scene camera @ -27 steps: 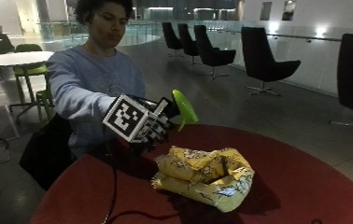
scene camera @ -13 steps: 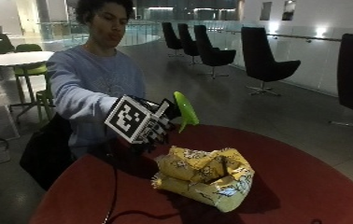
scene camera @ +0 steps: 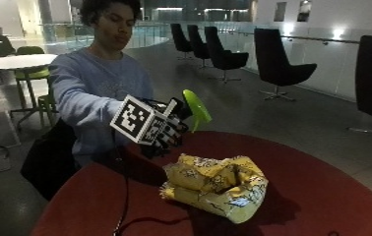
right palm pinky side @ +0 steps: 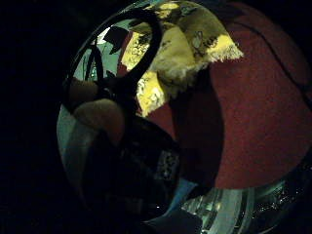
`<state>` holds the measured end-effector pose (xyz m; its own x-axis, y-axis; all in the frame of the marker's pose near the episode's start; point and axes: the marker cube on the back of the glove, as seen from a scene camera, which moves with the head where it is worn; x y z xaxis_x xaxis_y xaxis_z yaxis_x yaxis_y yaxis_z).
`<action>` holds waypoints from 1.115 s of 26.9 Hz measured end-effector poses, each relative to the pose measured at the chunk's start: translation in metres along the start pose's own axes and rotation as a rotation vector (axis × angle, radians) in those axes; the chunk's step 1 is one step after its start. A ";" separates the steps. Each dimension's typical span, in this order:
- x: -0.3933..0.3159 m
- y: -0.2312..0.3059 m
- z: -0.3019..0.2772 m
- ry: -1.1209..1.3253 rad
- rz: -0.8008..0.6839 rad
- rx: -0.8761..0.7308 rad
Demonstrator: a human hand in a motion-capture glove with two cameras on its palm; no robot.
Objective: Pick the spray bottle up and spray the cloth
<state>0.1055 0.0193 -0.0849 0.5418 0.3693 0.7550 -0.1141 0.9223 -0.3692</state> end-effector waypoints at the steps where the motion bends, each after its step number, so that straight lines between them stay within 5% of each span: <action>1: -0.004 0.001 0.001 -0.008 -0.026 0.020; 8: -0.039 0.008 0.031 -0.063 -0.248 0.090; 19: -0.103 -0.019 0.156 -0.176 -0.616 0.122; 30: -0.107 -0.075 0.244 -0.235 -0.671 0.161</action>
<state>-0.1469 -0.0619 -0.0053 0.3473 -0.2833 0.8939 0.0487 0.9574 0.2845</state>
